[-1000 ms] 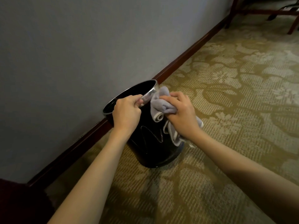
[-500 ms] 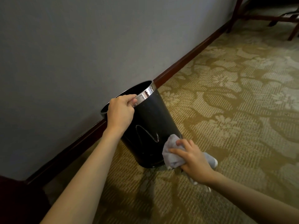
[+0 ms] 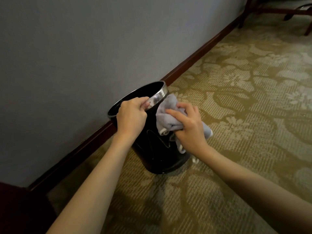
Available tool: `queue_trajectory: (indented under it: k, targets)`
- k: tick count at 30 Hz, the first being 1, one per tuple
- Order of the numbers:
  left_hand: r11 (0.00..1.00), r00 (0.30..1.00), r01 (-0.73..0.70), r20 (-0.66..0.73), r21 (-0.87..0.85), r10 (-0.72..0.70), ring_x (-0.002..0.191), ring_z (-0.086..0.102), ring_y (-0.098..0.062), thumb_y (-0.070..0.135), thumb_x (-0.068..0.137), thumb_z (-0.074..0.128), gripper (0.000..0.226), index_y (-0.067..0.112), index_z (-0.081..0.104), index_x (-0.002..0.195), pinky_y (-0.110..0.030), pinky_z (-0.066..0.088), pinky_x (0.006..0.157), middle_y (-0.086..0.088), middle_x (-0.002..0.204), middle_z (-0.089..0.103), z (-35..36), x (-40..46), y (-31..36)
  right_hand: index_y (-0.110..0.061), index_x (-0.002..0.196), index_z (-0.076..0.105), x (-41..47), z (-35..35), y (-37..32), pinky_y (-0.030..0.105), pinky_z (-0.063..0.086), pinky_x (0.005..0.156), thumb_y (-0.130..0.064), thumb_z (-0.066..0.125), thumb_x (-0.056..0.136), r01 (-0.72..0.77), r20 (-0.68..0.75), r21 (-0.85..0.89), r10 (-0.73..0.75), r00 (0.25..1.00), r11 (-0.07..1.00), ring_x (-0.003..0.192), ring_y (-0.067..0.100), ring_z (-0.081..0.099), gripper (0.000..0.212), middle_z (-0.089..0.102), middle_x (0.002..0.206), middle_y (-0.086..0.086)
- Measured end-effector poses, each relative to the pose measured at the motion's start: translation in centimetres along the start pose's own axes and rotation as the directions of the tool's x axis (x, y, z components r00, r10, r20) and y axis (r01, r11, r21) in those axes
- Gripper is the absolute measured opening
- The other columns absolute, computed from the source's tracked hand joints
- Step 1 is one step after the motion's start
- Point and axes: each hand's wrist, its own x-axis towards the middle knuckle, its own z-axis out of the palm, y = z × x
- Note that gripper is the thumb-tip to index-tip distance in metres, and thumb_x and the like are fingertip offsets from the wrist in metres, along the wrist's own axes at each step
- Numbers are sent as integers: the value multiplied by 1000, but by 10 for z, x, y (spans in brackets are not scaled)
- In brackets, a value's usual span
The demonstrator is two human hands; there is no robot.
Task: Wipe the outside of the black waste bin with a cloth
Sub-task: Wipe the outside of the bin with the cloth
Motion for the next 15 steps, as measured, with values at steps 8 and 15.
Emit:
queue_trajectory:
  k: [8,15]
  targets:
    - [998,968,-17,248,-68,33,85,58,4,31,89,61,22,25,70,108,-7,39,73,10,97,70,-17,4,-11,-15,112,70,-46,-3,28,50,48,70,9,77,61,30,111,-68,-22,994,997,94,36,54,57,57,111,18]
    - [998,898,-69,437,5,60,100,54,-13,23,81,72,22,14,70,102,-29,40,88,4,100,64,-57,-1,-50,-13,110,71,-48,-10,40,49,49,72,14,76,61,32,110,-79,-23,994,996,95,35,54,56,57,110,18]
